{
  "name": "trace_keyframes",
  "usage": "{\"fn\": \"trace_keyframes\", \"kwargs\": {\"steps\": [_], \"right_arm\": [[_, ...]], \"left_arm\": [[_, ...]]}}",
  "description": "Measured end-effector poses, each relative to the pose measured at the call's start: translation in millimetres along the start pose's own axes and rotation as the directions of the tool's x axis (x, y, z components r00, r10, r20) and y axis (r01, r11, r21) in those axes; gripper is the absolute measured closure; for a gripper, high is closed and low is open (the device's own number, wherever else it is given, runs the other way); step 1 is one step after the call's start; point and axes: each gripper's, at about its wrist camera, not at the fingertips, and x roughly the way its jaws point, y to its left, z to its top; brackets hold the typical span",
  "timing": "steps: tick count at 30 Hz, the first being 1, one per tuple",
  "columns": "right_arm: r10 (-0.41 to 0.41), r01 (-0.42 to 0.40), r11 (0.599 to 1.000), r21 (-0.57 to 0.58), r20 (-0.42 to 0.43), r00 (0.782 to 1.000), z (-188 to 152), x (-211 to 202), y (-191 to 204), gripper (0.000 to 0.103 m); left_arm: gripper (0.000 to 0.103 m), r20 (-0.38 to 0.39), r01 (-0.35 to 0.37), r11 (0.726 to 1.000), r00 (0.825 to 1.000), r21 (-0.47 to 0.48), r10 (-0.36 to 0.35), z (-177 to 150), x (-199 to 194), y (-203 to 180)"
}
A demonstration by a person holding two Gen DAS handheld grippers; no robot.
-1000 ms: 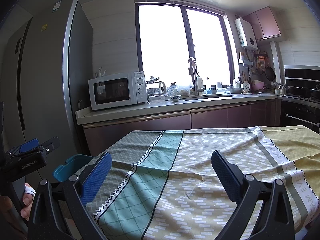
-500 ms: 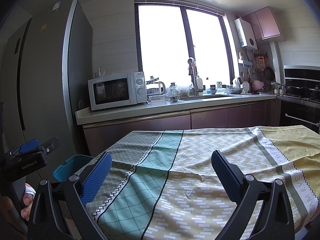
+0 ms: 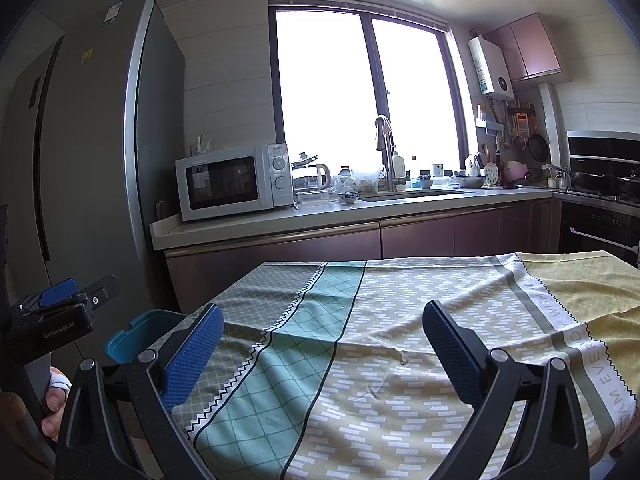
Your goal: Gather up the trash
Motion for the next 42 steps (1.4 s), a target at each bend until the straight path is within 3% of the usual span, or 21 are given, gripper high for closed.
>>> {"fn": "trace_keyframes", "kwargs": {"steps": [42], "right_arm": [[-0.005, 0.005, 1.0, -0.001, 0.001, 1.0, 1.4, 0.6, -0.2, 0.007]], "left_arm": [[0.006, -0.002, 0.004, 1.0, 1.0, -0.003, -0.004, 1.4, 0.7, -4.2]]}}
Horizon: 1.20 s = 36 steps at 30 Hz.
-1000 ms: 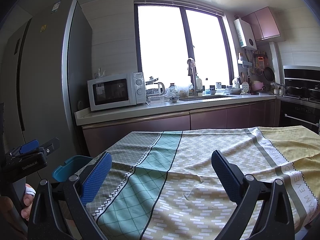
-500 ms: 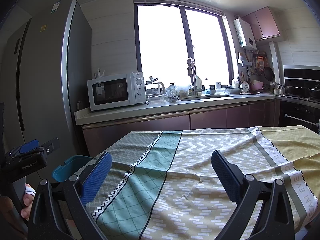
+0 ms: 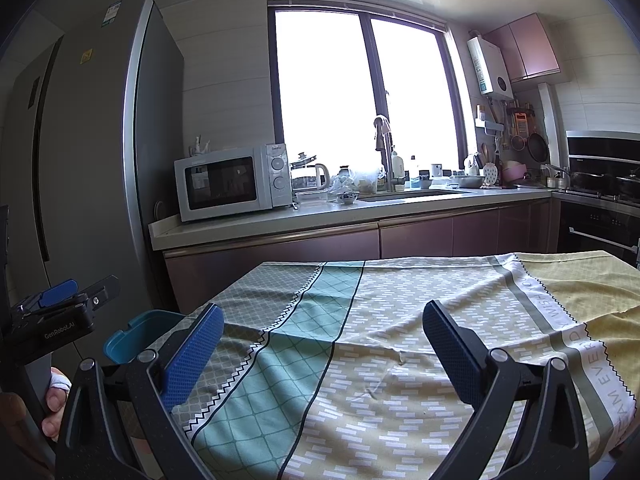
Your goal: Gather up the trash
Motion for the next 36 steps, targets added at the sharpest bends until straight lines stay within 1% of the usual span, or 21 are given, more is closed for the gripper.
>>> {"fn": "trace_keyframes", "kwargs": {"steps": [36], "right_arm": [[-0.009, 0.009, 1.0, 0.005, -0.003, 1.0, -3.0, 1.2, 0.7, 0.007]], "left_arm": [[0.006, -0.008, 0.008, 1.0, 1.0, -0.001, -0.008, -3.0, 2.0, -4.4]]}}
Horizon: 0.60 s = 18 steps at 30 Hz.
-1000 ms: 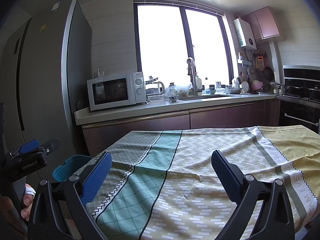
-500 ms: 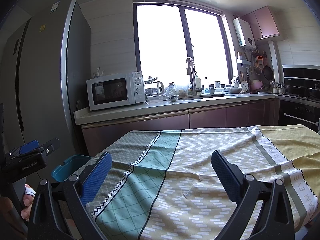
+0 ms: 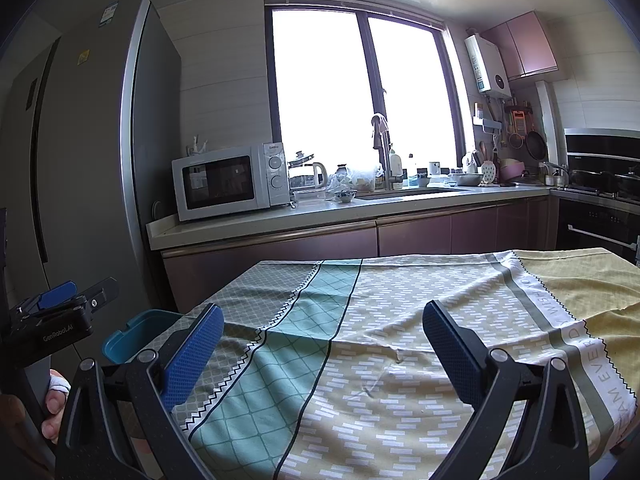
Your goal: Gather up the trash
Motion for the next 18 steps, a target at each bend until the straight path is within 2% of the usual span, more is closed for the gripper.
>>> {"fn": "trace_keyframes", "kwargs": {"steps": [18], "right_arm": [[-0.003, 0.003, 1.0, 0.005, 0.001, 1.0, -0.6, 1.8, -2.5, 0.007]], "left_arm": [[0.006, -0.005, 0.003, 1.0, 1.0, 0.002, -0.003, -1.7, 2.5, -1.7]]}}
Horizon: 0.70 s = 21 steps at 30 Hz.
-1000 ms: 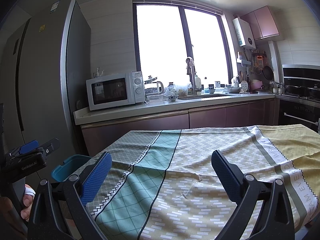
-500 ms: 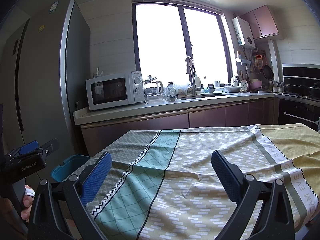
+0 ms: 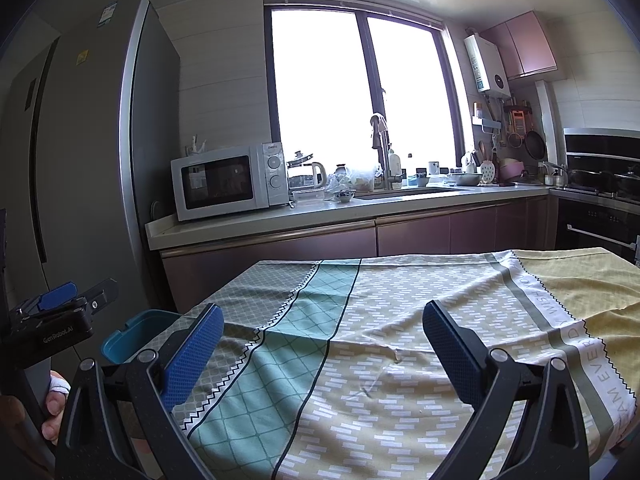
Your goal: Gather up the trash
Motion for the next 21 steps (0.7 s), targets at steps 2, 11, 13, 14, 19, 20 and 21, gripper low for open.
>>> {"fn": "trace_keyframes", "kwargs": {"steps": [2, 11, 13, 14, 19, 20, 21], "right_arm": [[0.001, -0.001, 1.0, 0.002, -0.002, 1.0, 0.4, 0.6, -0.1, 0.007], [0.0, 0.0, 1.0, 0.007, 0.0, 1.0, 0.2, 0.1, -1.1, 0.007], [-0.005, 0.005, 1.0, 0.007, -0.005, 1.0, 0.7, 1.5, -2.7, 0.007], [-0.008, 0.008, 1.0, 0.009, -0.007, 1.0, 0.9, 2.2, -4.9, 0.007], [-0.071, 0.073, 0.997, 0.028, -0.045, 0.996, 4.9, 10.3, -36.1, 0.007], [-0.089, 0.092, 0.995, 0.038, -0.059, 0.994, 6.1, 13.3, -47.8, 0.007], [-0.109, 0.113, 0.992, 0.049, -0.079, 0.991, 7.2, 17.1, -61.0, 0.007]], "left_arm": [[0.006, 0.001, 0.0, 1.0, 1.0, 0.0, 0.0, -0.2, 0.0, -0.3], [0.006, 0.0, 0.016, 1.0, 1.0, 0.013, -0.016, -1.0, 2.8, -2.4], [0.006, -0.028, 0.037, 0.999, 0.999, 0.014, -0.036, 0.4, 9.4, -4.3], [0.006, -0.054, 0.054, 0.999, 0.997, 0.005, -0.054, 2.3, 15.4, -4.6], [0.006, -0.221, 0.097, 0.995, 0.97, -0.021, -0.1, 9.6, 73.2, -12.4], [0.006, -0.254, 0.101, 0.995, 0.962, -0.023, -0.104, 10.4, 88.7, -15.7], [0.006, -0.291, 0.104, 0.994, 0.951, -0.024, -0.107, 11.3, 105.5, -19.3]]}}
